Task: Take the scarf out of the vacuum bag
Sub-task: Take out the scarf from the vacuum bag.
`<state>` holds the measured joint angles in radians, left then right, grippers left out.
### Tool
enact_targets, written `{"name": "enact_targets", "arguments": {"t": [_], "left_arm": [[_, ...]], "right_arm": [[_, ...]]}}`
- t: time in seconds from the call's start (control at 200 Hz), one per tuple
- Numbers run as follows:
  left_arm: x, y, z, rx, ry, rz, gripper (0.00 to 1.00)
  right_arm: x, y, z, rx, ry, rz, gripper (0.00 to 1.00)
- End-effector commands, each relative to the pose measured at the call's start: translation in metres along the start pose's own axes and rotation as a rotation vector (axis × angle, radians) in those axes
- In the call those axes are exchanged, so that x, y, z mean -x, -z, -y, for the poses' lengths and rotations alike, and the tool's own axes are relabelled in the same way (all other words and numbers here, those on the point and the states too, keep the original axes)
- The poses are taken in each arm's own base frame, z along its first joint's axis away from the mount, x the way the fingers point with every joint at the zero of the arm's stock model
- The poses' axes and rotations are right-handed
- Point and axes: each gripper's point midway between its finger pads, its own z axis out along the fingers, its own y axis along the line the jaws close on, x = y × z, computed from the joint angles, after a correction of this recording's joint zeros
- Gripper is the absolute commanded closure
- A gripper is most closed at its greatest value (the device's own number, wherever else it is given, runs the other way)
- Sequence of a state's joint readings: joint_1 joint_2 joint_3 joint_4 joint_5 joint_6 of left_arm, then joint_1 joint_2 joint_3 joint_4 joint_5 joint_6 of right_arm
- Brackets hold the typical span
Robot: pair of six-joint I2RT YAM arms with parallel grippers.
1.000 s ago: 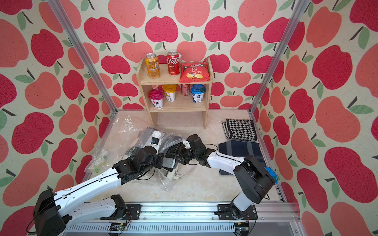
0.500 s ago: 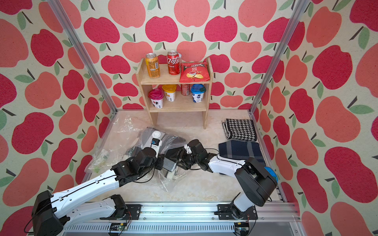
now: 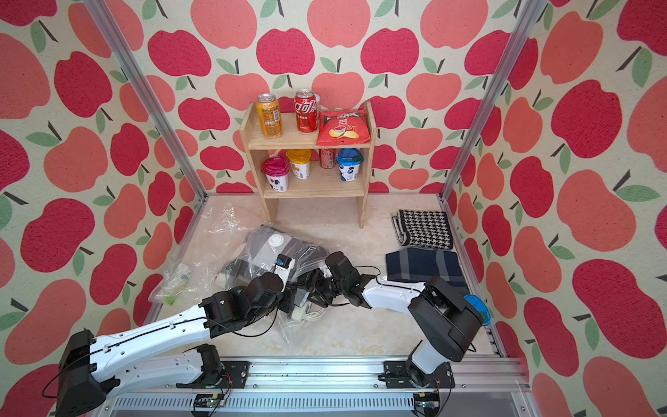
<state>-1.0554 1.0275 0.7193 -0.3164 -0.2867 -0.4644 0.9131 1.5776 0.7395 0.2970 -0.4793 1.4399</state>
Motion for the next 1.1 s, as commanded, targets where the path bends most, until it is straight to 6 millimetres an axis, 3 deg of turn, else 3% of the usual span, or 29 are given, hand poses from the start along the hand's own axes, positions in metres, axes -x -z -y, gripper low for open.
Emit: {"name": "enact_targets", "arguments": {"t": [0.0,0.47,1.095], "left_arm": [[-0.016,-0.002,-0.005,0.029,0.001,-0.034,1.0],[-0.036,-0.005,-0.01,0.06,0.002,-0.062,1.0],[-0.042,-0.005,-0.014,0.1,-0.001,-0.082,1.0]], "right_arm": [[-0.005,-0.004,0.011,-0.034,-0.006,0.005,0.24],[-0.02,-0.017,0.027,-0.075,-0.009,-0.016,0.18],[-0.025,-0.022,0.004,0.001,0.004,-0.065,0.21]]}}
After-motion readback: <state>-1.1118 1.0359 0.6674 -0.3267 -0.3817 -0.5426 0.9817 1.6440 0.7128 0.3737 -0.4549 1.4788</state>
